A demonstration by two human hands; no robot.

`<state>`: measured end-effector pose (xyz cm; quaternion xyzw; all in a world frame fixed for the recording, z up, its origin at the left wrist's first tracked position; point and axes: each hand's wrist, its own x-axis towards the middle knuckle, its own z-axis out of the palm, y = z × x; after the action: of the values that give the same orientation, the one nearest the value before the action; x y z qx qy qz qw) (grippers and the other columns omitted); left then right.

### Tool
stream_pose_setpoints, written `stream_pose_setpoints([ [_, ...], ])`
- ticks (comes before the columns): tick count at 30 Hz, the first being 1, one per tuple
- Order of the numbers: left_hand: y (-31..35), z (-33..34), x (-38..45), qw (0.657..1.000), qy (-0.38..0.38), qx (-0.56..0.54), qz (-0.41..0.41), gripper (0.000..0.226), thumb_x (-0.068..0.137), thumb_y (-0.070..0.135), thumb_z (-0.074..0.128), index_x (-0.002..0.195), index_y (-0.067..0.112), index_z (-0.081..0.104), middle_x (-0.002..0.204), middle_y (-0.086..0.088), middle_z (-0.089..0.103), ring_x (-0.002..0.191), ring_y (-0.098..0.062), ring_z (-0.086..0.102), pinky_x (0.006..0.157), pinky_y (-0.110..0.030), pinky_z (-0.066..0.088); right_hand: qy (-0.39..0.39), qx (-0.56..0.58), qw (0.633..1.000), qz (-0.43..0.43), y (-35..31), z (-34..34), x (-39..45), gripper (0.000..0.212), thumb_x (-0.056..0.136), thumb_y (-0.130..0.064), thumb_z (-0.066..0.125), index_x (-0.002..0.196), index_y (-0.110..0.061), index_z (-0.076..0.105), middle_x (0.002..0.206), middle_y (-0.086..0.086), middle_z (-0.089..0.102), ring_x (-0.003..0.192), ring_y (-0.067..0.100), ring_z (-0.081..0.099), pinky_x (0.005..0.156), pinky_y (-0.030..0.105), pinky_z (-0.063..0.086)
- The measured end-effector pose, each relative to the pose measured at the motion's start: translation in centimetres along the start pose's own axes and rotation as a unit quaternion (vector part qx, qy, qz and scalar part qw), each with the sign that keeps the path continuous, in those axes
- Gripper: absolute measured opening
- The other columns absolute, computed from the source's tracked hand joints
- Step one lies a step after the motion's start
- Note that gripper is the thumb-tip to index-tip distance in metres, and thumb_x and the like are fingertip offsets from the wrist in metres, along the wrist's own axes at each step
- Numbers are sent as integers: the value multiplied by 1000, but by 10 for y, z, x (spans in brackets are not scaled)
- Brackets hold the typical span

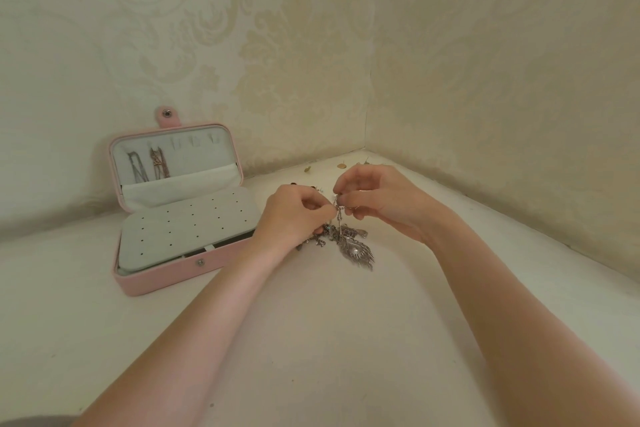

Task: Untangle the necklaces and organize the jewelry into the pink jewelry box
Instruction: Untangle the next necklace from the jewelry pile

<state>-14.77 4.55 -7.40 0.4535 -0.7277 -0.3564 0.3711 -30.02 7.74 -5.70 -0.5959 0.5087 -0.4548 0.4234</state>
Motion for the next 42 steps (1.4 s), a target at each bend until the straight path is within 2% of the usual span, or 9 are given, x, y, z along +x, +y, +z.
stream_pose_setpoints([
  [2, 0, -1, 0, 1000, 0, 1, 0, 18, 79, 10, 63, 65, 22, 64, 60, -2, 64, 55, -16, 58, 67, -31, 52, 0, -9, 1000, -7, -1, -1, -1, 16, 83, 10, 57, 83, -5, 62, 69, 4, 55, 56, 11, 52, 56, 20, 43],
  [5, 0, -2, 1, 996, -19, -84, -33, 18, 82, 9, 60, 66, 16, 64, 52, 8, 56, 47, -6, 52, 58, -24, 50, -1, -25, 1000, -8, -1, -2, -1, 17, 83, 10, 57, 81, -5, 63, 68, 4, 53, 54, 9, 52, 56, 20, 43],
  [13, 12, -5, -1, 949, -77, -272, -137, 27, 86, 11, 54, 59, 13, 53, 55, 3, 47, 41, -6, 34, 39, -15, 34, -6, -11, 1000, 3, -2, -2, -2, 14, 85, 5, 61, 83, -9, 64, 65, 3, 55, 53, 11, 52, 53, 20, 43],
  [18, 11, -3, -5, 972, -132, -155, -119, 30, 87, 12, 54, 58, 14, 48, 44, 8, 42, 36, -4, 31, 37, -14, 30, 23, -2, 999, 27, -1, -9, -1, 8, 83, 3, 63, 80, -4, 66, 64, 4, 56, 53, 10, 52, 53, 18, 43],
  [23, 5, -2, -2, 984, -77, -127, -101, 29, 85, 12, 55, 56, 16, 52, 51, 3, 47, 45, -9, 43, 44, -17, 41, 30, 14, 999, 32, -2, -7, -1, 11, 83, 5, 61, 77, -4, 64, 60, 3, 54, 52, 11, 51, 52, 18, 43],
  [30, 13, -8, 1, 912, -65, -362, -181, 13, 86, 10, 53, 74, 6, 56, 58, -2, 53, 43, -9, 51, 40, -16, 43, -33, 6, 999, 31, -4, -1, -4, 11, 85, 3, 61, 86, -8, 65, 56, 0, 52, 50, 11, 48, 51, 18, 42],
  [35, 7, -6, 1, 946, -75, -288, -130, 8, 85, 11, 60, 79, 8, 65, 70, -3, 64, 60, -8, 62, 52, -16, 48, -43, 12, 999, 23, -5, -2, -5, 12, 84, -1, 65, 96, -2, 67, 61, 3, 56, 52, 11, 49, 52, 18, 42],
  [39, 4, -5, 1, 965, -41, -242, -91, 10, 84, 8, 63, 75, 8, 66, 69, -4, 66, 60, -5, 62, 56, -15, 50, -27, -7, 999, 23, -4, -2, -3, 5, 84, -1, 64, 85, -4, 67, 58, 2, 58, 49, 11, 51, 50, 19, 42],
  [42, 2, -5, 1, 974, -11, -218, -59, 8, 83, 5, 65, 75, 6, 64, 67, -5, 64, 57, -5, 60, 57, -14, 50, -15, -44, 999, 28, -2, -2, -2, 12, 85, 0, 63, 75, -8, 64, 54, -1, 58, 46, 10, 52, 48, 18, 41],
])
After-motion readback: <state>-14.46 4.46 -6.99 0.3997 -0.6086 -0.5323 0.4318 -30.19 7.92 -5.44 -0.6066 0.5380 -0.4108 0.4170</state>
